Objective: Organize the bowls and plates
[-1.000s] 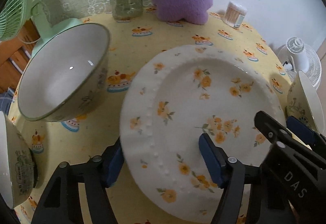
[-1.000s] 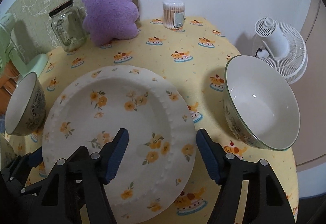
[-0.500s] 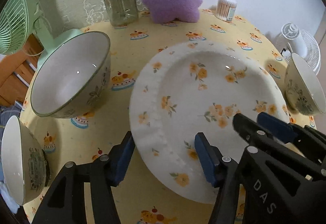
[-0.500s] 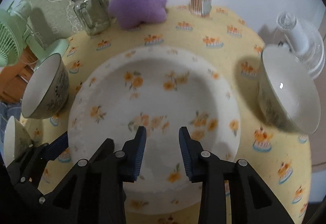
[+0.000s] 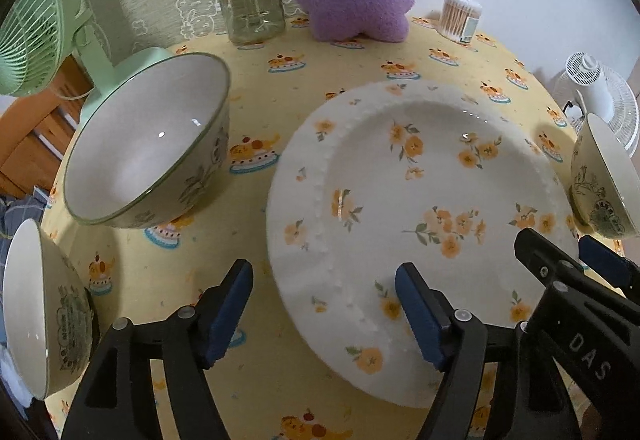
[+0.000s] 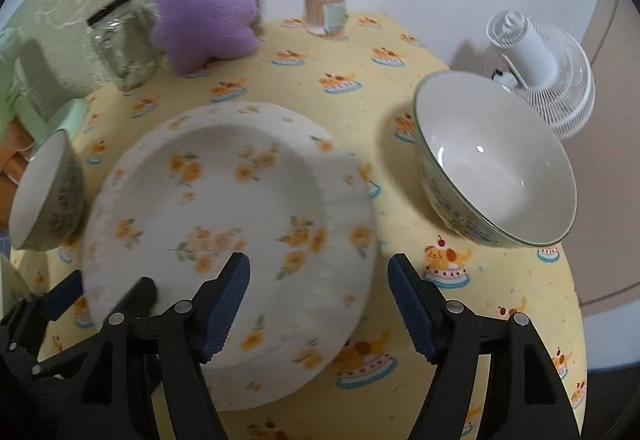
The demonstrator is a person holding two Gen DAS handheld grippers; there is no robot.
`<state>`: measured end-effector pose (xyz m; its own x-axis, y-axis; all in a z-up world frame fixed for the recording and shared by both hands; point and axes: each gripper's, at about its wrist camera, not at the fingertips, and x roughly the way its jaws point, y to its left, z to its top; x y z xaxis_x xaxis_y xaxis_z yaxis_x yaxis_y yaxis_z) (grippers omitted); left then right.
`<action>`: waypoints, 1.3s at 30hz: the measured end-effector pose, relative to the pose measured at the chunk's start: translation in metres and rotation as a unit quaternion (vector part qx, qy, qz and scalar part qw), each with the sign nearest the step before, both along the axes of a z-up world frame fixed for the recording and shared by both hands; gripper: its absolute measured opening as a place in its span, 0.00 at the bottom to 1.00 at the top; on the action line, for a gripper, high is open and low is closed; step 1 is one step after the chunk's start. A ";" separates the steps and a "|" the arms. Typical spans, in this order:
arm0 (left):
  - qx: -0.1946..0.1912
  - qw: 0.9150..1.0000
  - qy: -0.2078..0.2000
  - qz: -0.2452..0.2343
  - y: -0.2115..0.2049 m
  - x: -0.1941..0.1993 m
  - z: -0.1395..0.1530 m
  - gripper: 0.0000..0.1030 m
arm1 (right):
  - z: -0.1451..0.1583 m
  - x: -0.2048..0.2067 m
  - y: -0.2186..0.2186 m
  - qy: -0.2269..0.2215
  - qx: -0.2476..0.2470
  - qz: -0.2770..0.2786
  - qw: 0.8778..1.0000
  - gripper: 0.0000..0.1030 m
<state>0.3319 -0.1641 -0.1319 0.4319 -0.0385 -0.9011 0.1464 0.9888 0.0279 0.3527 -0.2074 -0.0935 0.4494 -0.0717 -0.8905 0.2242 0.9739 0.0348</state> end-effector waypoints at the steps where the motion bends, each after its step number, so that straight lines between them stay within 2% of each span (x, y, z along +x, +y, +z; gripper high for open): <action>1: 0.002 1.000 -0.001 -0.002 -0.001 0.000 -0.001 0.73 | -0.002 0.001 -0.003 0.001 0.001 -0.001 1.000 0.72; 6: 0.006 1.000 -0.004 -0.006 -0.004 0.009 -0.001 0.73 | -0.009 0.012 -0.007 0.003 0.011 0.004 1.000 0.72; 8: 0.006 1.000 -0.004 -0.009 -0.003 0.012 -0.002 0.73 | -0.011 0.016 -0.006 0.005 0.019 0.007 1.000 0.68; 11: 0.008 1.000 -0.002 -0.017 0.003 0.015 0.000 0.72 | -0.012 0.019 -0.001 0.011 0.009 0.004 1.000 0.68; 16: 0.011 1.000 0.002 -0.018 0.028 0.032 0.004 0.72 | -0.012 0.016 0.004 0.014 0.000 0.008 1.000 0.67; 22: 0.013 1.000 0.014 -0.003 0.070 0.025 0.005 0.73 | -0.010 -0.002 0.014 0.025 0.009 0.019 0.999 0.67; 26: 0.012 0.999 0.028 0.009 0.071 0.017 -0.004 0.73 | -0.010 -0.015 0.023 0.035 0.016 0.032 0.999 0.67; 28: 0.009 0.999 0.032 0.007 0.092 0.027 0.009 0.72 | -0.010 -0.019 0.027 0.037 0.016 0.040 0.998 0.67; 31: 0.022 1.000 0.017 0.013 0.095 0.022 0.016 0.72 | -0.009 -0.018 0.025 0.035 0.021 0.040 0.998 0.68; 36: 0.020 0.999 0.017 0.021 0.077 0.043 0.006 0.74 | -0.008 -0.001 0.025 0.020 0.002 0.062 0.998 0.68; 39: 0.015 0.999 0.017 0.024 0.090 0.036 0.013 0.77 | -0.010 0.007 0.023 0.022 0.006 0.060 0.998 0.68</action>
<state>0.3679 -0.0742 -0.1184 0.4025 0.0094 -0.9154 0.0996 0.9936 0.0540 0.3600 -0.1847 -0.1036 0.4144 -0.0098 -0.9100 0.1081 0.9934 0.0386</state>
